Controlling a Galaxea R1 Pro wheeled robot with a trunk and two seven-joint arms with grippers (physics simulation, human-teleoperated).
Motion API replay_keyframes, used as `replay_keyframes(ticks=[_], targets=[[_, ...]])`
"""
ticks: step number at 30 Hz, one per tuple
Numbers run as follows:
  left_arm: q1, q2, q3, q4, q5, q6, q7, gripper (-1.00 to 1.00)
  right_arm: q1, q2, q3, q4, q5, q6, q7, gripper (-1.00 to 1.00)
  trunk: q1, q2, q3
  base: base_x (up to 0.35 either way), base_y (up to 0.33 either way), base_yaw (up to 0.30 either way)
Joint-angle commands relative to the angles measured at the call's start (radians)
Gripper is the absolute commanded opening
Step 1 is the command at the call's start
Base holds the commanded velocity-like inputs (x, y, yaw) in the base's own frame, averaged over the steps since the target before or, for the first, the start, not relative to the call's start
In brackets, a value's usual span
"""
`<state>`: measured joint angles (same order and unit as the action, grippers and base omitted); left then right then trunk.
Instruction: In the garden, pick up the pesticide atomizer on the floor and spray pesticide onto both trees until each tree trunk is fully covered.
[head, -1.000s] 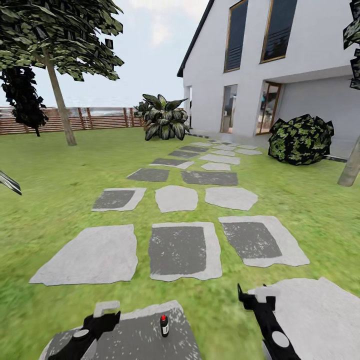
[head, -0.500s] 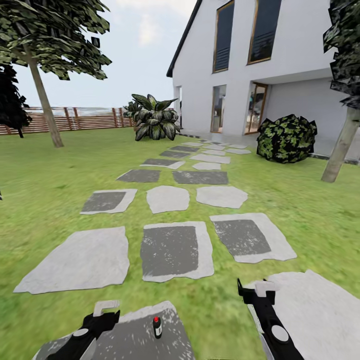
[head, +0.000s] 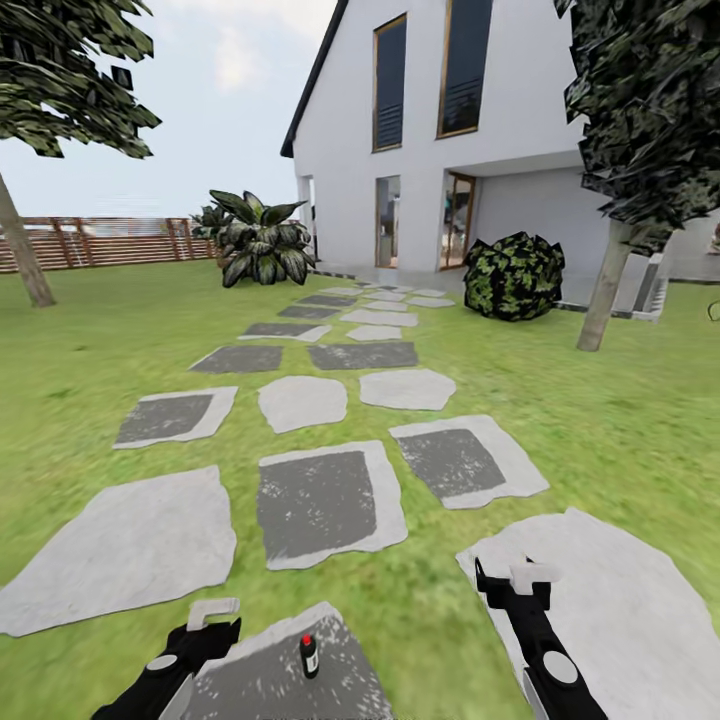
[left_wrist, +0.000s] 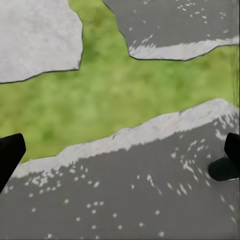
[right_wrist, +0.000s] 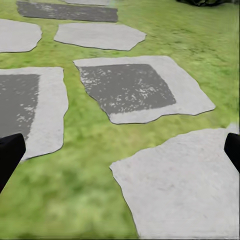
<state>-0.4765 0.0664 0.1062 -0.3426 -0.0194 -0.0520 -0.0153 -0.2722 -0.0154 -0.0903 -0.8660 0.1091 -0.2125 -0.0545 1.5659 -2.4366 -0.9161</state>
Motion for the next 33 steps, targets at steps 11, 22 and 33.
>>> replay_keyframes(ticks=[11, 22, 33], targets=[[-0.001, 0.000, 0.004, 0.001, -0.002, -0.003, 0.000, 1.00, -0.001, 0.001, 0.001, 0.001, 0.011, -0.002, -0.005, 1.00, 0.000, 0.000, -0.001, -0.014, 0.025, -0.286], [-0.002, 0.001, 0.004, 0.000, -0.003, -0.003, 0.000, 1.00, -0.001, 0.008, 0.002, 0.000, 0.010, -0.002, -0.007, 1.00, 0.000, 0.000, -0.001, 0.000, 0.000, -0.030], [-0.002, 0.001, 0.004, 0.001, -0.002, -0.003, 0.000, 1.00, -0.001, 0.009, 0.001, -0.001, 0.009, -0.002, -0.007, 1.00, 0.000, 0.000, -0.001, 0.000, 0.138, -0.139]])
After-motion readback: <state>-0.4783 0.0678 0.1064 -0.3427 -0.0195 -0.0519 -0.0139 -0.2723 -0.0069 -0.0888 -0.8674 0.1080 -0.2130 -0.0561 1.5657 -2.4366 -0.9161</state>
